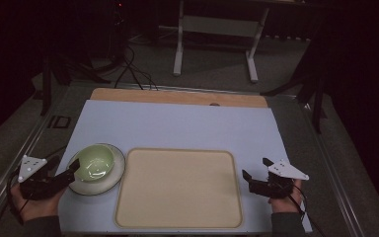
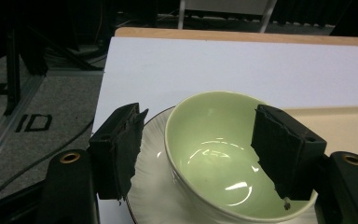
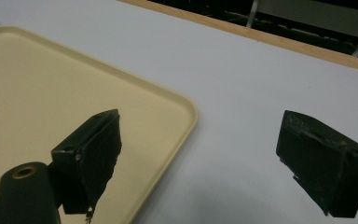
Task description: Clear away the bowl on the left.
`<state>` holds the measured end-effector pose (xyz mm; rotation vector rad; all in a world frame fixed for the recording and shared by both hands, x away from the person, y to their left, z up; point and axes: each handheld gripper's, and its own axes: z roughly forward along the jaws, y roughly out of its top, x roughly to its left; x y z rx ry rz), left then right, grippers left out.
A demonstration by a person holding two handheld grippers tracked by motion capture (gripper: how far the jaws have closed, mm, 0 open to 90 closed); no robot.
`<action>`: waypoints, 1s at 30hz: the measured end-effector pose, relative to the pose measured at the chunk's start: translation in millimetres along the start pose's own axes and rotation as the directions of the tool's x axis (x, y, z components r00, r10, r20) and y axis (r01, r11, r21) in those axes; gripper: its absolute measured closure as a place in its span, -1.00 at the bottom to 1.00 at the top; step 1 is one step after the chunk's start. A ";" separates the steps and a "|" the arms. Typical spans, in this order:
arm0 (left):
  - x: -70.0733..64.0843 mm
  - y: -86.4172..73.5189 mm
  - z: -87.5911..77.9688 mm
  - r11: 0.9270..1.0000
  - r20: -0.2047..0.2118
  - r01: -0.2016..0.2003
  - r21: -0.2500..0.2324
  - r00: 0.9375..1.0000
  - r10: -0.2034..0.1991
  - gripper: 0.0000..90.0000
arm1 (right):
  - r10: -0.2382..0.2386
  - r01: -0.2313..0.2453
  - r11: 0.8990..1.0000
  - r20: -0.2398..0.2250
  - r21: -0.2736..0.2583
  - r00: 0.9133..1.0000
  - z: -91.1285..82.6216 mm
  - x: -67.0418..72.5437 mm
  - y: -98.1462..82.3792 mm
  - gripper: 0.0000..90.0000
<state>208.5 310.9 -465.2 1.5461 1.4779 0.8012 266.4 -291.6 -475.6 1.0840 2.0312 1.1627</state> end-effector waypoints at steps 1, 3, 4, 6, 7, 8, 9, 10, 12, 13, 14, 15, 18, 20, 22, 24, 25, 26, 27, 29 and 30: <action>-0.4 0.0 0.0 1.000 -0.001 -0.005 0.000 1.000 0.005 -0.25 | -0.001 0.001 1.000 0.001 -0.002 1.000 -0.1 -0.1 0.0 -0.70; -0.8 0.1 0.3 1.000 -0.002 -0.007 0.001 1.000 0.007 -0.24 | 0.000 0.000 1.000 0.001 -0.003 1.000 0.0 -0.5 0.3 -0.70; -0.8 0.1 0.3 1.000 -0.002 -0.007 0.001 1.000 0.007 -0.23 | 0.000 0.000 1.000 0.001 -0.003 1.000 0.0 -0.5 0.3 -0.70; -0.1 0.0 1.6 1.000 0.001 -0.008 0.007 1.000 0.008 -0.23 | 0.000 0.000 1.000 0.001 -0.005 1.000 0.0 -0.6 0.4 -0.70; 0.0 0.3 2.6 1.000 -0.003 -0.008 0.011 1.000 0.008 -0.22 | -0.005 0.005 1.000 -0.001 -0.011 1.000 0.1 -0.1 0.8 -0.70; 0.0 0.5 2.9 1.000 -0.002 -0.007 0.013 1.000 0.007 -0.21 | -0.008 0.008 1.000 0.000 -0.014 1.000 0.0 0.2 0.9 -0.70; 0.0 0.5 2.9 1.000 -0.002 -0.007 0.013 1.000 0.007 -0.20 | -0.010 0.010 1.000 0.000 -0.014 1.000 0.0 0.3 1.0 -0.70; 0.1 0.8 3.3 1.000 -0.001 -0.007 0.016 1.000 0.007 -0.20 | -0.010 0.010 1.000 0.000 -0.014 1.000 0.0 0.3 1.0 -0.70; -0.8 1.0 5.2 1.000 -0.004 -0.008 0.029 1.000 0.008 -0.18 | -0.015 0.015 1.000 0.000 -0.011 1.000 0.2 0.2 0.7 -0.70; -1.1 1.0 5.9 0.999 -0.003 -0.008 0.032 1.000 0.008 -0.18 | -0.016 0.016 1.000 0.000 -0.012 1.000 0.1 -0.1 0.6 -0.70; -1.4 1.0 6.6 0.999 -0.003 -0.008 0.035 1.000 0.008 -0.17 | -0.015 0.015 1.000 0.000 -0.014 1.000 -0.1 -0.1 0.8 -0.70; -1.4 1.2 7.2 0.999 -0.002 -0.010 0.038 1.000 0.010 -0.17 | -0.016 0.016 1.000 -0.001 -0.015 1.000 -0.2 -0.2 0.8 -0.70; -0.9 1.3 8.5 0.999 -0.002 -0.008 0.040 1.000 0.008 -0.17 | -0.021 0.021 1.000 -0.003 -0.015 1.000 0.1 -0.1 1.0 -0.70; 0.0 1.3 9.5 0.999 0.001 -0.001 0.044 1.000 0.001 -0.17 | -0.023 0.023 1.000 -0.003 -0.016 1.000 0.1 0.0 1.2 -0.70; 1.1 1.3 10.5 0.999 0.002 0.005 0.045 1.000 -0.005 -0.17 | -0.028 0.028 0.999 -0.004 -0.020 1.000 0.0 0.0 1.5 -0.70; 1.6 1.3 11.4 0.999 0.001 0.009 0.047 1.000 -0.009 -0.18 | -0.029 0.029 0.999 -0.005 -0.021 1.000 0.1 -0.2 1.5 -0.70; 2.0 1.4 12.8 0.999 -0.002 0.008 0.050 1.000 -0.008 -0.18 | -0.030 0.030 0.999 -0.005 -0.022 1.000 0.0 -0.3 1.5 -0.70; 2.0 1.4 12.8 0.999 -0.002 0.008 0.050 1.000 -0.008 -0.18 | -0.031 0.031 0.999 -0.006 -0.024 1.000 -0.1 -0.3 1.6 -0.70; 2.2 1.5 13.5 0.999 -0.003 0.008 0.054 1.000 -0.007 -0.18 | -0.032 0.031 0.999 -0.006 -0.025 0.999 -0.2 -0.4 1.6 -0.70; 3.4 1.8 16.6 0.998 -0.008 0.009 0.060 1.000 -0.009 -0.18 | -0.032 0.032 0.999 -0.005 -0.027 0.999 -0.5 -0.6 1.7 -0.70; 4.0 1.7 17.8 0.998 -0.009 0.009 0.063 1.000 -0.008 -0.18 | -0.033 0.033 0.999 -0.005 -0.028 0.999 -0.6 -0.6 1.7 -0.70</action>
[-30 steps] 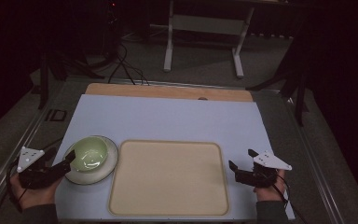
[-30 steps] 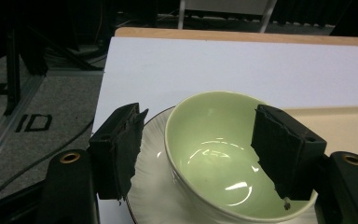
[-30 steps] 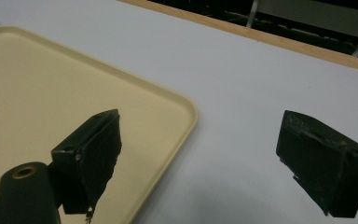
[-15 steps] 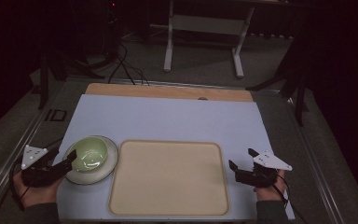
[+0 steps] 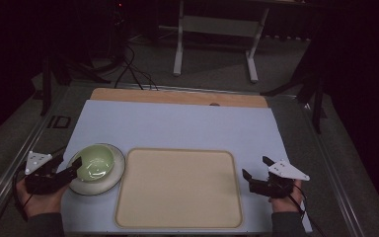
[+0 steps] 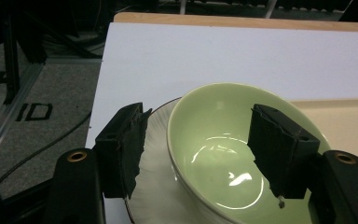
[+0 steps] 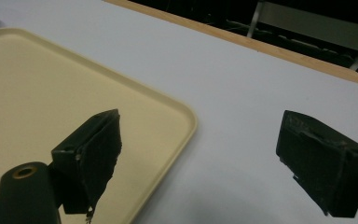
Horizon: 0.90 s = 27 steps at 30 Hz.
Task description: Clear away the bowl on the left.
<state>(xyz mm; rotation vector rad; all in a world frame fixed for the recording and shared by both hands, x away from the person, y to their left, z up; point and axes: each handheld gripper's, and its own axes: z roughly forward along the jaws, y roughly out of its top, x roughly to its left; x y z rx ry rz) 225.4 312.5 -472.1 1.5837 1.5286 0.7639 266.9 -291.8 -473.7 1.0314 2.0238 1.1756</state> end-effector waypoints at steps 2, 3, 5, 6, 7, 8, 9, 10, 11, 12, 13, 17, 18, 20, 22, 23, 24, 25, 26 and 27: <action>0.6 0.0 1.6 1.000 0.000 0.003 0.003 1.000 -0.003 -0.18 | -0.001 0.001 1.000 -0.001 0.000 1.000 0.0 0.1 0.1 -0.70; 1.6 0.1 4.4 1.000 -0.002 0.004 0.012 1.000 -0.004 -0.18 | -0.002 0.002 1.000 0.000 0.000 1.000 0.0 0.1 0.1 -0.70; 2.4 0.1 6.0 1.000 -0.004 0.007 0.017 1.000 -0.007 -0.18 | -0.002 0.002 1.000 -0.001 -0.001 1.000 0.0 0.3 0.2 -0.70; 3.0 0.2 6.5 1.000 -0.006 0.006 0.020 1.000 -0.005 -0.18 | -0.002 0.002 1.000 -0.001 -0.002 1.000 0.0 0.3 0.2 -0.70; 3.4 0.1 7.1 1.000 -0.007 0.010 0.020 1.000 -0.010 -0.18 | -0.003 0.003 1.000 -0.001 -0.003 1.000 0.0 0.3 0.2 -0.70; 4.1 -0.1 7.7 1.000 -0.008 0.014 0.022 1.000 -0.014 -0.19 | -0.003 0.003 1.000 -0.001 -0.004 1.000 -0.1 0.4 0.3 -0.70; 4.1 -0.1 7.7 1.000 -0.008 0.014 0.022 1.000 -0.014 -0.19 | -0.004 0.004 1.000 -0.001 -0.005 1.000 -0.1 0.4 0.3 -0.70; 4.7 -0.3 8.4 1.000 -0.009 0.018 0.025 1.000 -0.017 -0.19 | -0.005 0.005 1.000 -0.002 -0.007 1.000 -0.2 0.4 0.3 -0.70; 5.8 -0.7 9.7 0.999 -0.011 0.024 0.033 1.000 -0.024 -0.19 | -0.005 0.005 1.000 -0.003 -0.008 1.000 -0.3 0.5 0.4 -0.70; 5.8 -0.7 9.7 0.999 -0.011 0.024 0.033 1.000 -0.024 -0.19 | -0.006 0.006 1.000 -0.002 -0.009 1.000 -0.3 0.6 0.4 -0.70; 6.3 -0.9 10.4 0.999 -0.012 0.027 0.035 1.000 -0.026 -0.19 | -0.006 0.006 1.000 -0.002 -0.009 1.000 -0.3 0.6 0.4 -0.70; 7.4 -1.6 13.9 0.998 -0.014 0.035 0.055 0.999 -0.034 -0.19 | -0.009 0.009 1.000 -0.002 -0.010 1.000 -0.3 0.9 0.6 -0.70; 7.7 -1.7 14.6 0.997 -0.015 0.036 0.062 0.999 -0.035 -0.19 | -0.012 0.012 1.000 -0.001 -0.013 1.000 -0.3 0.8 0.7 -0.70; 8.0 -1.9 17.0 0.996 -0.017 0.045 0.076 0.999 -0.044 -0.19 | -0.013 0.013 1.000 -0.001 -0.014 1.000 -0.4 0.8 0.7 -0.70; 8.1 -2.0 17.7 0.995 -0.016 0.049 0.081 0.999 -0.048 -0.19 | -0.013 0.013 1.000 0.000 -0.014 1.000 -0.4 0.7 0.7 -0.70; 8.1 -2.0 19.6 0.994 -0.016 0.057 0.088 0.998 -0.055 -0.18 | -0.013 0.013 1.000 0.000 -0.014 1.000 -0.3 0.7 0.7 -0.70; 8.1 -2.0 19.6 0.994 -0.016 0.057 0.088 0.998 -0.055 -0.17 | -0.014 0.014 1.000 0.001 -0.014 1.000 -0.3 0.6 0.7 -0.70; 7.9 -1.9 20.6 0.994 -0.014 0.060 0.092 0.998 -0.059 -0.17 | -0.014 0.014 1.000 0.001 -0.014 1.000 -0.3 0.7 0.7 -0.70; 7.8 -1.7 22.9 0.993 -0.011 0.061 0.102 0.998 -0.060 -0.16 | -0.014 0.014 1.000 0.001 -0.015 1.000 -0.3 0.7 0.7 -0.70; 7.8 -1.7 22.9 0.993 -0.011 0.061 0.102 0.998 -0.060 -0.15 | -0.014 0.014 1.000 0.001 -0.015 1.000 -0.5 0.8 0.8 -0.70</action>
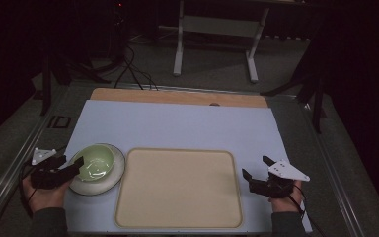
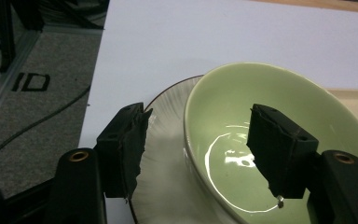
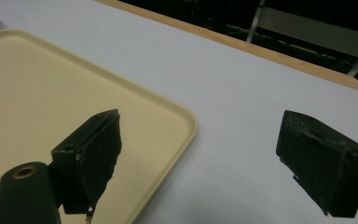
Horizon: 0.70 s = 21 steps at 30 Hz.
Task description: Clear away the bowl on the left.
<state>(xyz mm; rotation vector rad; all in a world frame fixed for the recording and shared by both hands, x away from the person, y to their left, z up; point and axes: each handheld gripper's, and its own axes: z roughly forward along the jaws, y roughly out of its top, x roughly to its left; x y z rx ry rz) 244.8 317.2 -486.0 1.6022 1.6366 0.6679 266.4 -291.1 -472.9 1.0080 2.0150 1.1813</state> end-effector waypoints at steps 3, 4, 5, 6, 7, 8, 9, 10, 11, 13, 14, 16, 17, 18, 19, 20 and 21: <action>0.2 0.7 3.4 1.000 0.001 0.014 0.013 1.000 -0.014 -0.12 | -0.001 0.001 1.000 0.001 -0.001 1.000 -0.1 -0.2 0.0 -0.70; 0.5 0.8 5.1 0.999 0.005 0.024 0.021 1.000 -0.024 -0.11 | 0.000 0.000 1.000 0.002 -0.001 1.000 -0.1 -0.2 0.0 -0.70; 0.8 0.9 5.7 0.999 0.006 0.027 0.024 1.000 -0.027 -0.09 | -0.001 0.001 1.000 0.001 -0.001 1.000 -0.1 -0.2 0.0 -0.70; 0.8 0.9 5.7 0.999 0.006 0.027 0.024 1.000 -0.027 -0.08 | -0.001 0.001 1.000 0.001 -0.001 1.000 -0.1 -0.2 0.0 -0.70; 0.9 0.9 6.3 0.999 0.008 0.032 0.025 0.999 -0.032 -0.08 | -0.001 0.001 1.000 0.001 -0.002 1.000 -0.1 -0.2 0.0 -0.70; 1.1 1.0 6.8 0.999 0.009 0.035 0.027 0.999 -0.035 -0.05 | -0.001 0.001 1.000 0.001 -0.002 1.000 -0.2 -0.1 0.1 -0.70; 1.2 1.0 7.3 0.999 0.010 0.040 0.030 0.999 -0.040 -0.05 | -0.001 0.001 1.000 0.001 -0.002 1.000 -0.2 -0.1 0.1 -0.70; 1.5 1.0 7.8 0.999 0.013 0.043 0.033 0.999 -0.043 -0.02 | -0.001 0.001 1.000 0.000 -0.002 1.000 -0.3 0.0 0.1 -0.70; 2.0 0.9 8.9 0.998 0.020 0.049 0.039 0.999 -0.050 0.00 | -0.002 0.002 1.000 -0.001 -0.002 1.000 -0.2 0.0 0.2 -0.70; 2.5 0.9 9.9 0.997 0.026 0.055 0.044 0.998 -0.057 0.04 | -0.003 0.003 1.000 -0.001 -0.003 1.000 -0.2 0.1 0.2 -0.70; 2.5 0.9 9.9 0.997 0.026 0.055 0.044 0.998 -0.057 0.05 | -0.003 0.003 1.000 -0.001 -0.003 1.000 -0.2 0.1 0.2 -0.70; 2.7 1.0 11.0 0.997 0.031 0.062 0.049 0.998 -0.063 0.09 | -0.003 0.003 1.000 -0.001 -0.003 1.000 -0.2 0.2 0.3 -0.70; 2.6 1.0 11.6 0.997 0.034 0.064 0.052 0.997 -0.066 0.10 | -0.003 0.003 1.000 -0.001 -0.003 1.000 -0.3 0.2 0.3 -0.70; 2.6 1.0 12.1 0.997 0.035 0.062 0.055 0.997 -0.064 0.10 | -0.003 0.003 1.000 -0.001 -0.003 1.000 -0.3 0.2 0.3 -0.70; 2.3 1.1 12.5 0.996 0.035 0.063 0.059 0.997 -0.065 0.12 | -0.004 0.004 1.000 -0.001 -0.003 1.000 -0.3 0.3 0.3 -0.70; 2.0 1.1 12.9 0.996 0.036 0.063 0.062 0.997 -0.065 0.14 | -0.004 0.004 1.000 0.000 -0.003 1.000 -0.3 0.3 0.3 -0.70; 1.8 1.1 13.2 0.996 0.032 0.065 0.068 0.997 -0.068 0.15 | -0.004 0.004 1.000 -0.001 -0.003 1.000 -0.3 0.3 0.3 -0.70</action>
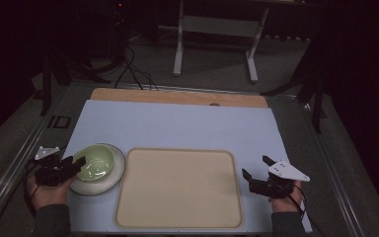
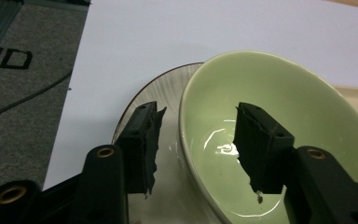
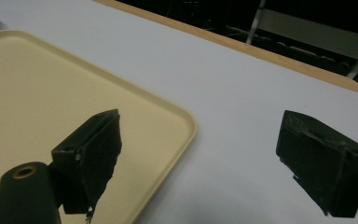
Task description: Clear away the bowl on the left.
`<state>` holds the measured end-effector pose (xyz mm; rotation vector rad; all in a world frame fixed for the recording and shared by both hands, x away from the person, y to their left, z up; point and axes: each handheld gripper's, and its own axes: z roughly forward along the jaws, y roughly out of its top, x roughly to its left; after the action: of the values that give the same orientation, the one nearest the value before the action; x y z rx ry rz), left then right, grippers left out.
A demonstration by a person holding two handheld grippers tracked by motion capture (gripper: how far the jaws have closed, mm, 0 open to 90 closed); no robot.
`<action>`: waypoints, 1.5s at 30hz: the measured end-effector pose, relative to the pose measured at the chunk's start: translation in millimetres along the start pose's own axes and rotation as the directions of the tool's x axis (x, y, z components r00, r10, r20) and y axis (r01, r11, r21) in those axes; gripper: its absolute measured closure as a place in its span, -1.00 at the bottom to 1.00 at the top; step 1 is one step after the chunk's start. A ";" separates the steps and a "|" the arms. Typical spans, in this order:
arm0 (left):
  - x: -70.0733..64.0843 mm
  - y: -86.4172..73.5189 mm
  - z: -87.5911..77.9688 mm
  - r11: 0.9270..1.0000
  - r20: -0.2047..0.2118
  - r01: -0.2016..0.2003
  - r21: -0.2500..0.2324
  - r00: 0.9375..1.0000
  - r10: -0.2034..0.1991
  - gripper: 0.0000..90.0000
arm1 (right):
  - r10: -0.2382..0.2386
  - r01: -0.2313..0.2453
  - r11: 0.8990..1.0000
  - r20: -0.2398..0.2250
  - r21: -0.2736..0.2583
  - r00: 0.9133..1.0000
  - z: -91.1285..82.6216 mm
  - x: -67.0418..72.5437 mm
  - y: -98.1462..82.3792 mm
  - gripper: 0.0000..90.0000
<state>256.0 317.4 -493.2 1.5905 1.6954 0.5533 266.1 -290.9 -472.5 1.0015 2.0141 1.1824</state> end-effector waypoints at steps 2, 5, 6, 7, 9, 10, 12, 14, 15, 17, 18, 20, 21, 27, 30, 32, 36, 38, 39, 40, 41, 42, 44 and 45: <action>0.5 -0.3 0.9 1.000 0.000 0.006 0.009 1.000 -0.006 0.18 | 0.000 0.000 1.000 0.000 0.000 1.000 0.1 0.0 0.0 -0.70; 1.8 -0.6 1.8 1.000 0.002 0.011 0.021 1.000 -0.011 0.23 | -0.002 0.002 1.000 -0.001 0.000 1.000 0.1 0.2 0.1 -0.70; 1.9 -0.7 2.2 1.000 0.001 0.014 0.027 1.000 -0.015 0.25 | -0.002 0.002 1.000 -0.001 0.001 1.000 0.1 0.4 0.2 -0.70; 2.1 -0.9 2.7 0.999 0.001 0.019 0.031 1.000 -0.019 0.27 | -0.002 0.002 1.000 0.000 0.001 1.000 0.2 0.5 0.2 -0.70; 2.5 -1.1 3.8 0.999 0.002 0.023 0.042 1.000 -0.023 0.31 | -0.004 0.004 1.000 -0.001 0.001 1.000 0.3 0.6 0.2 -0.70; 2.6 -1.2 4.4 0.999 0.002 0.026 0.047 1.000 -0.026 0.32 | -0.004 0.004 1.000 -0.001 0.001 1.000 0.3 0.7 0.2 -0.70; 3.0 -1.1 5.6 0.998 0.004 0.029 0.056 1.000 -0.029 0.37 | -0.004 0.004 1.000 -0.001 0.001 1.000 0.4 0.7 0.2 -0.70; 2.9 -0.9 7.5 0.997 0.001 0.033 0.066 0.999 -0.033 0.40 | -0.005 0.005 1.000 -0.001 0.001 1.000 0.4 0.6 0.2 -0.70; 2.7 -0.7 8.2 0.997 0.002 0.035 0.072 0.999 -0.035 0.42 | -0.005 0.005 1.000 0.000 0.001 1.000 0.4 0.6 0.2 -0.70; 2.6 -0.5 9.5 0.996 0.002 0.038 0.081 0.999 -0.038 0.44 | -0.005 0.005 1.000 0.000 -0.001 1.000 0.3 0.6 0.2 -0.70; 2.9 -0.5 10.2 0.995 0.006 0.046 0.083 0.999 -0.047 0.46 | -0.005 0.005 1.000 0.001 -0.001 1.000 0.2 0.6 0.3 -0.70; 3.7 -0.7 11.4 0.994 0.004 0.051 0.095 0.999 -0.052 0.49 | -0.005 0.005 1.000 0.001 -0.002 1.000 0.2 0.5 0.3 -0.70; 3.9 -0.8 11.8 0.994 0.001 0.052 0.101 0.999 -0.053 0.51 | -0.005 0.005 1.000 0.001 -0.001 1.000 0.2 0.5 0.3 -0.70; 3.8 -0.5 13.4 0.992 -0.001 0.049 0.115 0.999 -0.049 0.58 | -0.007 0.007 1.000 0.001 -0.004 1.000 0.0 0.7 0.5 -0.70; 4.5 -0.3 14.4 0.991 -0.004 0.054 0.120 0.999 -0.054 0.62 | -0.006 0.006 1.000 0.002 -0.005 1.000 -0.2 0.6 0.5 -0.70; 4.7 -0.2 15.5 0.991 -0.006 0.060 0.122 0.998 -0.060 0.64 | -0.006 0.006 1.000 0.003 -0.006 1.000 -0.2 0.7 0.5 -0.70; 5.0 0.3 16.5 0.990 -0.007 0.061 0.128 0.998 -0.061 0.67 | -0.007 0.007 1.000 0.003 -0.005 1.000 -0.2 0.7 0.6 -0.70; 5.4 0.5 17.3 0.989 -0.006 0.063 0.130 0.998 -0.063 0.67 | -0.007 0.007 1.000 0.003 -0.005 1.000 -0.2 0.7 0.6 -0.70; 5.5 0.6 17.8 0.989 -0.006 0.065 0.131 0.998 -0.065 0.67 | -0.007 0.007 1.000 0.003 -0.005 1.000 -0.2 0.8 0.6 -0.70; 5.6 0.8 18.3 0.989 -0.004 0.068 0.132 0.998 -0.068 0.67 | -0.008 0.008 1.000 0.003 -0.005 1.000 -0.2 0.8 0.6 -0.70; 5.8 1.1 18.7 0.989 -0.001 0.069 0.134 0.998 -0.069 0.67 | -0.008 0.008 1.000 0.003 -0.005 1.000 -0.1 0.9 0.6 -0.70; 5.9 1.2 19.1 0.988 0.001 0.071 0.135 0.997 -0.071 0.67 | -0.009 0.009 1.000 0.003 -0.004 1.000 0.0 1.0 0.6 -0.70; 6.3 1.5 20.1 0.988 0.006 0.077 0.137 0.997 -0.079 0.66 | -0.009 0.009 1.000 0.002 -0.004 1.000 0.0 1.1 0.6 -0.70; 6.6 1.8 20.5 0.987 0.008 0.077 0.140 0.997 -0.079 0.66 | -0.009 0.009 1.000 0.002 -0.004 1.000 0.0 1.1 0.6 -0.70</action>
<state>272.9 320.6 -506.4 1.6126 1.8118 0.3913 265.6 -289.7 -472.0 0.9903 2.0118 1.1799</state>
